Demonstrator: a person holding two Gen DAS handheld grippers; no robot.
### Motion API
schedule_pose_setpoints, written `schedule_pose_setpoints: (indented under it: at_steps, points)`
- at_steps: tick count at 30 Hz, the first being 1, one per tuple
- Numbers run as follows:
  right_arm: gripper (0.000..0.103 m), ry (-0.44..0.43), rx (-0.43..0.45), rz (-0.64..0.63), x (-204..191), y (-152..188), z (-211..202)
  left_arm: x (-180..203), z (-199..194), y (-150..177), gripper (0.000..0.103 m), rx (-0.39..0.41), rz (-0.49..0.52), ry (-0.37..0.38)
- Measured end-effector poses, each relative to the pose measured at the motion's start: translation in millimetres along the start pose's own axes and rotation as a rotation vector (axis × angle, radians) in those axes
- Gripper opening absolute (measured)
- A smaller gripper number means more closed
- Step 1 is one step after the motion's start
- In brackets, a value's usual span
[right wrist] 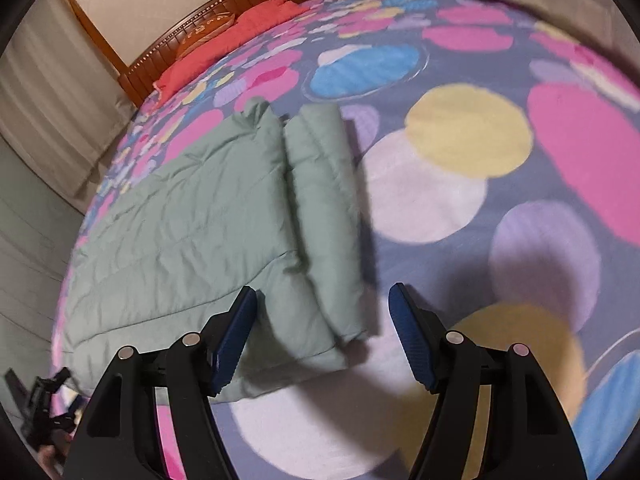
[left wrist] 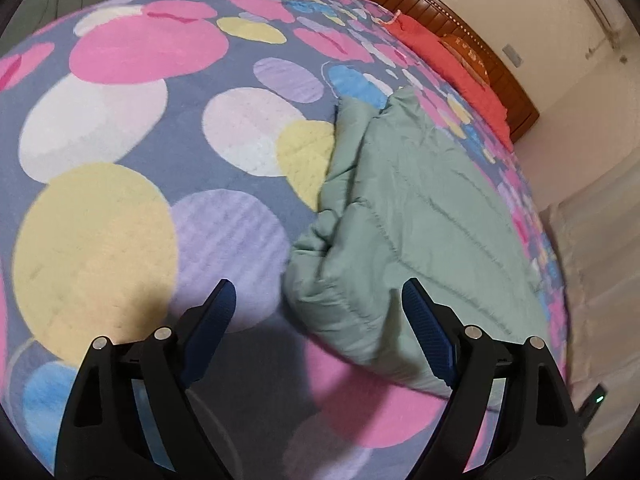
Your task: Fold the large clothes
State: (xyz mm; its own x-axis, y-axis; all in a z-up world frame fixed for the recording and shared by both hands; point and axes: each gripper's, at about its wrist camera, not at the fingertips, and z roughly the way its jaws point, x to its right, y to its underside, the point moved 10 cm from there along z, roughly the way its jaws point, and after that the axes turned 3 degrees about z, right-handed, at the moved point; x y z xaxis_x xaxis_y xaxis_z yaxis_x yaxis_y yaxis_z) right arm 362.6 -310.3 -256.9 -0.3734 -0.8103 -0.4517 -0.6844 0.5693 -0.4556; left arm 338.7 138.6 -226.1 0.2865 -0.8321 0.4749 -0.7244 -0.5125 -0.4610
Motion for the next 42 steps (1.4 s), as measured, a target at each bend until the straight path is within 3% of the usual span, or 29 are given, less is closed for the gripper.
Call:
schedule_pose_setpoints:
  at_steps: [3,6,7,9,11,15,26,42]
  points:
    - [0.068,-0.028,-0.003,0.014,-9,3,5,11,8,0,0.082,-0.014,-0.03,0.059]
    - [0.067,-0.026,0.006,0.02,-11,4,7,14,17,2,0.063,-0.015,-0.039,0.042]
    - [0.058,-0.025,0.007,0.018,-13,5,8,16,19,2,0.059,-0.008,-0.034,0.037]
    - [0.044,-0.041,0.007,0.023,-13,6,8,20,21,1,0.039,-0.004,-0.011,0.033]
    - [0.036,-0.053,0.011,0.02,-15,7,6,24,21,1,0.025,-0.011,-0.003,0.058]
    - [0.023,-0.069,0.029,0.002,-21,6,1,30,17,0,0.013,0.002,0.034,0.058]
    - [0.017,-0.101,0.05,-0.003,-24,12,-24,33,-16,5,0.009,0.033,0.073,0.072]
    - [0.017,-0.104,0.031,-0.019,-8,56,-63,6,-62,55,0.009,0.002,0.081,0.047]
